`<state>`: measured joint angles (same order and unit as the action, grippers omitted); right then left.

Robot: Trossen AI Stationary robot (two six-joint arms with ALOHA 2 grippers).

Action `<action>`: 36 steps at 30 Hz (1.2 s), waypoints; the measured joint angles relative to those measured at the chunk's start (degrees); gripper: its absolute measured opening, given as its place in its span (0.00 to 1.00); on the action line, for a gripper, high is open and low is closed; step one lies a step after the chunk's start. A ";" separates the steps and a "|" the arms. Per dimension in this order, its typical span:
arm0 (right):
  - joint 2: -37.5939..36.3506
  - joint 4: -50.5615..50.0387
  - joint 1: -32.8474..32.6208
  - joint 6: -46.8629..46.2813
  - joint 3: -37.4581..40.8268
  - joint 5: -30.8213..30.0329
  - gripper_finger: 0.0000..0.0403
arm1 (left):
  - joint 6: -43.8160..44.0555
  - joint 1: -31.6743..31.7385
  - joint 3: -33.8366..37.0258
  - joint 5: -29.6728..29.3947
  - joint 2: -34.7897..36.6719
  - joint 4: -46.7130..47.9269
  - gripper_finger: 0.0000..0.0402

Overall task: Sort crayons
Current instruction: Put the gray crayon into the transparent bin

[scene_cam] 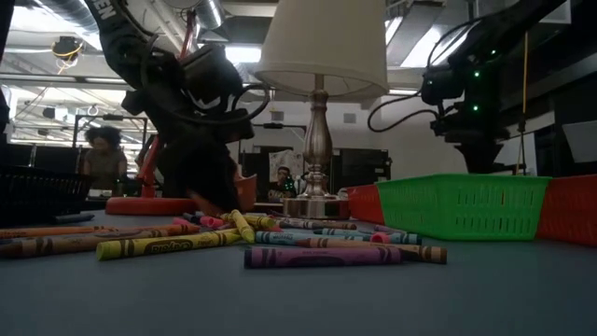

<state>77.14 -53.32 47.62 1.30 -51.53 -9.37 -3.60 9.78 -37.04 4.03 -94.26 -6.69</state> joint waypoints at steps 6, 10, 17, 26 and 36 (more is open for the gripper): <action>-2.74 -1.22 0.00 -0.36 0.00 0.02 0.34 | 0.00 0.00 0.00 -0.02 0.00 -1.02 0.28; -4.70 -2.32 0.00 -1.36 0.00 0.35 0.34 | 0.04 -0.14 0.00 0.04 0.00 -2.56 0.28; -8.34 -4.05 -0.02 -3.06 0.00 6.24 0.34 | 0.00 -1.32 0.00 0.13 -0.02 -4.60 0.28; -13.21 -4.26 -0.37 -4.32 0.00 12.02 0.34 | -2.94 -4.07 0.00 -2.28 -0.04 -4.60 0.28; -16.14 -3.28 -15.58 -13.22 0.00 11.28 0.34 | -1.44 -4.07 -0.22 -2.43 -5.92 -6.53 0.28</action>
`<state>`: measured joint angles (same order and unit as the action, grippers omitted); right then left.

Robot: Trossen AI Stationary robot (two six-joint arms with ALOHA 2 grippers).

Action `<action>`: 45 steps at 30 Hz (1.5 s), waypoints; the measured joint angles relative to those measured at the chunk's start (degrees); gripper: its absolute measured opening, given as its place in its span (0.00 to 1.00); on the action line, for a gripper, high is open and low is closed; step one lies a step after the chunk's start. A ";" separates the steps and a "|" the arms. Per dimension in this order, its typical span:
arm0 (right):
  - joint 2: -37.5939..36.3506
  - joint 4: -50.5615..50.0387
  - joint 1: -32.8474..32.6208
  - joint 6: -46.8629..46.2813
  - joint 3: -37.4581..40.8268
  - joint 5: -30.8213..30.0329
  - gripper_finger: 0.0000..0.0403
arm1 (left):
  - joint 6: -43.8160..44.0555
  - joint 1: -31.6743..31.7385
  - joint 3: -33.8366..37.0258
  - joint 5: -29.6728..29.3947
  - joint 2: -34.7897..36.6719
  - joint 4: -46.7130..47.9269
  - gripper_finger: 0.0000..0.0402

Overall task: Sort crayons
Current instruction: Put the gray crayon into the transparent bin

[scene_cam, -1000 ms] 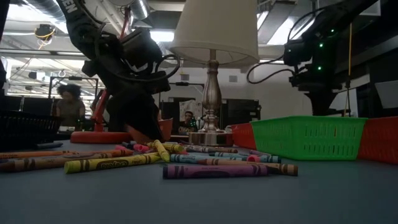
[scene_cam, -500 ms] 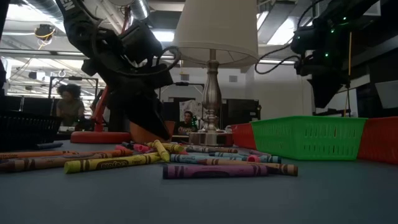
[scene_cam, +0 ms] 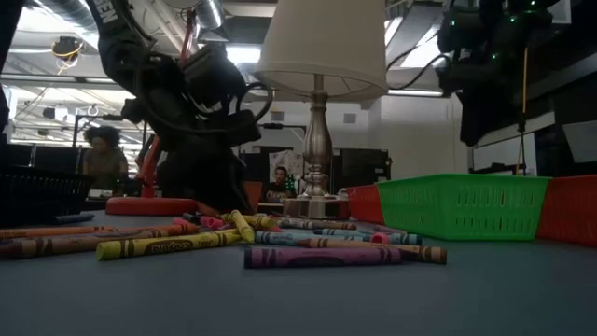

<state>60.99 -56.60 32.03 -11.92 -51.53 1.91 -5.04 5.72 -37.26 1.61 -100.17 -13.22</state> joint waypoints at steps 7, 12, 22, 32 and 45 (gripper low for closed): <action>-0.09 1.42 -12.50 -8.08 0.00 -4.37 0.34 | 1.67 0.03 -0.02 0.49 -0.36 -0.08 0.27; -0.06 5.83 -20.73 -10.83 0.00 -5.92 0.34 | 1.90 0.04 -0.02 1.09 -0.36 0.38 0.19; 0.00 15.41 -31.59 -10.97 -0.02 -5.99 0.34 | 2.01 0.02 -0.05 1.34 -0.20 0.56 0.03; 0.00 16.14 -35.56 -12.89 -0.02 -6.75 0.34 | 1.96 -0.01 -3.21 2.42 -0.52 1.41 0.02; 0.02 19.23 -37.84 -13.13 -0.02 -7.91 0.34 | 1.94 -1.68 -9.78 4.00 -0.56 0.94 0.02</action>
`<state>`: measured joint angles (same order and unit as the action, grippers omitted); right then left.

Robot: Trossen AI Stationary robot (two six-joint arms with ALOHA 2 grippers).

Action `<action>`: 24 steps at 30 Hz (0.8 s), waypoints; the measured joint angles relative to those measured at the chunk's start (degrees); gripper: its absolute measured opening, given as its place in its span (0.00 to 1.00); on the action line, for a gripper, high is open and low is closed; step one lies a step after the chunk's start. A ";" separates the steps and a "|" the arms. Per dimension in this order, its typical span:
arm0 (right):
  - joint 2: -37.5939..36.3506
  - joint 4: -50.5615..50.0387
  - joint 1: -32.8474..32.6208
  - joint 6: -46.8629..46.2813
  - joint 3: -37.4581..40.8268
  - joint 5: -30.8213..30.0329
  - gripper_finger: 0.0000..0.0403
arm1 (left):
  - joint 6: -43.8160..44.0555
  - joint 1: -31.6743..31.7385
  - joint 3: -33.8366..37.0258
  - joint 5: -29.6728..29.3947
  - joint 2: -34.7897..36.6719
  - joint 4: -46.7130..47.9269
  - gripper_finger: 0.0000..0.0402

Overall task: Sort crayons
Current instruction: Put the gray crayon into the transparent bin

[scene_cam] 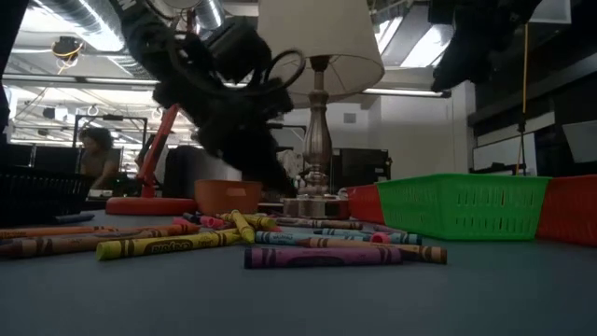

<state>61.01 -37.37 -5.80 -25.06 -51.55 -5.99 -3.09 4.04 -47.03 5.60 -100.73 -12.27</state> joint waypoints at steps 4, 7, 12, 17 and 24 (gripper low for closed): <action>0.00 3.04 0.04 0.04 0.00 0.15 0.34 | 0.00 -0.84 -3.03 0.02 0.06 -0.09 0.02; 0.02 4.83 0.04 1.53 -0.02 0.13 0.34 | -0.01 -1.32 -5.50 -0.03 0.07 -0.17 0.02; 0.04 7.28 0.04 2.99 -0.02 0.50 0.34 | -0.01 -1.67 -9.95 -0.08 0.13 -0.22 0.02; 0.04 10.32 0.04 3.00 -0.02 0.50 0.34 | -0.03 -1.65 -14.43 -0.55 0.16 -0.29 0.02; 0.04 13.08 0.07 3.01 -0.02 0.50 0.34 | -0.47 -1.63 -18.57 -3.14 0.18 -0.65 0.02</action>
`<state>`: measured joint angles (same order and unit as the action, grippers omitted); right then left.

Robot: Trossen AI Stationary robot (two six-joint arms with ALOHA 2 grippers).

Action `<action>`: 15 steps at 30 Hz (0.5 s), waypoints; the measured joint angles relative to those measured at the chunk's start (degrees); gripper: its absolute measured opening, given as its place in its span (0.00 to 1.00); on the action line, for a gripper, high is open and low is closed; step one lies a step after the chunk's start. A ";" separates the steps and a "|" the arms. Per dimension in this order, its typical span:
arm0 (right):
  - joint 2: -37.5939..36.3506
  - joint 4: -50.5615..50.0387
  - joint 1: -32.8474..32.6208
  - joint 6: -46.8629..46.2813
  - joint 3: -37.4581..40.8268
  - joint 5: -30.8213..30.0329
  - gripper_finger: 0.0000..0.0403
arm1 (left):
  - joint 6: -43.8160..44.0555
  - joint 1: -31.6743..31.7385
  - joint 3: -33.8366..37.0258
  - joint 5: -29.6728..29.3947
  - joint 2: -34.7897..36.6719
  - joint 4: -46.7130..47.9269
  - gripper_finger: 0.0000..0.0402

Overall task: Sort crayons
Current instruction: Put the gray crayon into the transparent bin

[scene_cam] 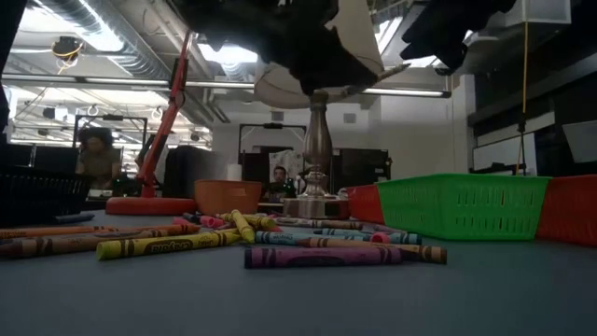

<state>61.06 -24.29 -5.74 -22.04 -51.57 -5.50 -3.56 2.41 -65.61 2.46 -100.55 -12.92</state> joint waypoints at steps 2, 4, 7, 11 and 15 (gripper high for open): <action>0.00 0.66 0.02 0.00 0.00 -0.02 0.34 | -0.01 0.01 -0.69 -0.26 0.00 -0.07 0.02; 0.00 0.75 0.02 0.00 0.00 -0.02 0.34 | -0.01 0.01 -1.20 -0.34 0.00 -0.40 0.02; 0.00 0.72 0.02 0.00 0.00 -0.02 0.34 | -0.03 0.03 -1.55 -0.34 0.00 -1.10 0.02; 0.00 0.72 0.02 0.00 0.00 -0.04 0.34 | -0.06 0.03 -2.23 -0.33 0.02 -1.54 0.02; 0.00 0.71 0.02 0.00 0.00 -0.04 0.34 | -0.06 0.03 -2.25 -0.33 0.02 -2.93 0.02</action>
<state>61.06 -23.58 -5.72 -22.04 -51.57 -5.54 -3.62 2.44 -67.85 2.13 -100.53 -15.85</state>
